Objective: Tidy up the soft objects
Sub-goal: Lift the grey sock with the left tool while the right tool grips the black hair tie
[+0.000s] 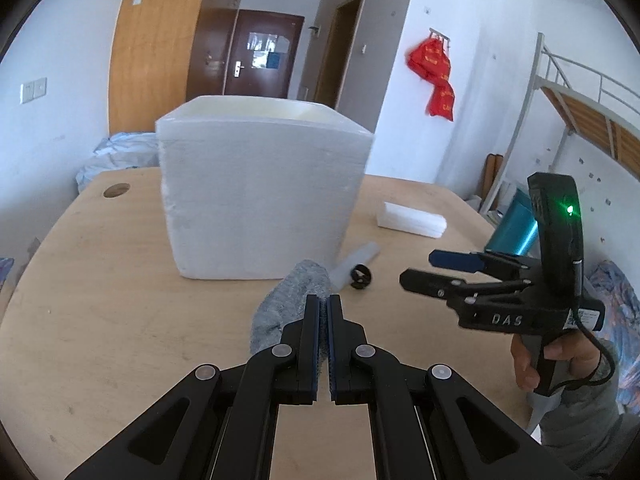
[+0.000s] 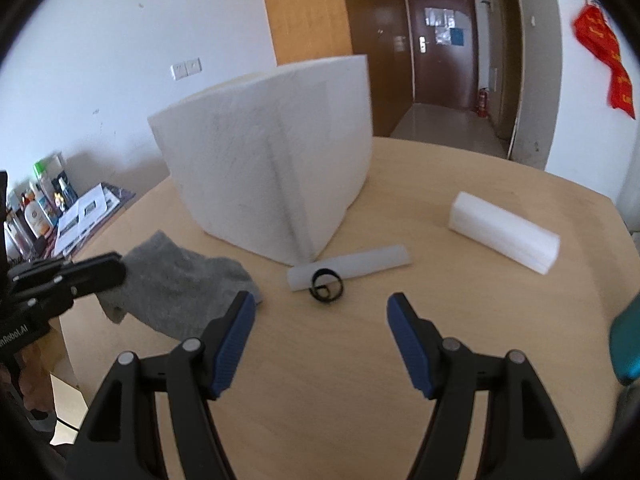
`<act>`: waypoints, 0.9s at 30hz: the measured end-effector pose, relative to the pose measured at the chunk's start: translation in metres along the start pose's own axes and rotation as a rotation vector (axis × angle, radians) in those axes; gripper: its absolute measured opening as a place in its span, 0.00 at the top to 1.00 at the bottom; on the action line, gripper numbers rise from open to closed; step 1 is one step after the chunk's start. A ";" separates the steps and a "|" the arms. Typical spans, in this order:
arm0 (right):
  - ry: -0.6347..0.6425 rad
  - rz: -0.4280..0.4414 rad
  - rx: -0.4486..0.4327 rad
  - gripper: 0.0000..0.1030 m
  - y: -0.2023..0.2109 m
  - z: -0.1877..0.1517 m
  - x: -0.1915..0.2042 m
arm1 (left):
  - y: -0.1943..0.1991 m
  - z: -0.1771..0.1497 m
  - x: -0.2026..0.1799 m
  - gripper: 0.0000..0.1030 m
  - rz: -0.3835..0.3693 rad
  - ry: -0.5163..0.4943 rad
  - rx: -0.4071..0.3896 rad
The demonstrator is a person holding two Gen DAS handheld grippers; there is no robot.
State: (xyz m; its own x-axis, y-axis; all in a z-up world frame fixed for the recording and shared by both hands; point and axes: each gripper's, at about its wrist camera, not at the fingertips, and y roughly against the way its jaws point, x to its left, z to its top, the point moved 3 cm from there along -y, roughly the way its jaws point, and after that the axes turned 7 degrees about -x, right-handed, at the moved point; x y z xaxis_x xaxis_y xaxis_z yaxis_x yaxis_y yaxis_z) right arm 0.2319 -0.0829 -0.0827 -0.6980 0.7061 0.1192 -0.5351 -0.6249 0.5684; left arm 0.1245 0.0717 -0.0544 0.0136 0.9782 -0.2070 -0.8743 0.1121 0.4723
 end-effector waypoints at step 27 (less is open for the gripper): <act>0.030 -0.030 0.146 0.74 -0.052 0.003 0.002 | -0.014 -0.004 0.013 0.97 -0.032 0.044 0.017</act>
State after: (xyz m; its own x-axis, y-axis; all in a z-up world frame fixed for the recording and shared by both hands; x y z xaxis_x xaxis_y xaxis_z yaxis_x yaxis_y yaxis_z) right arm 0.2599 -0.0483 -0.1100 -0.6979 0.7119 0.0776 -0.4826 -0.5475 0.6836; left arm 0.1349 0.0821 -0.0671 0.0195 0.9657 -0.2590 -0.8652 0.1461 0.4796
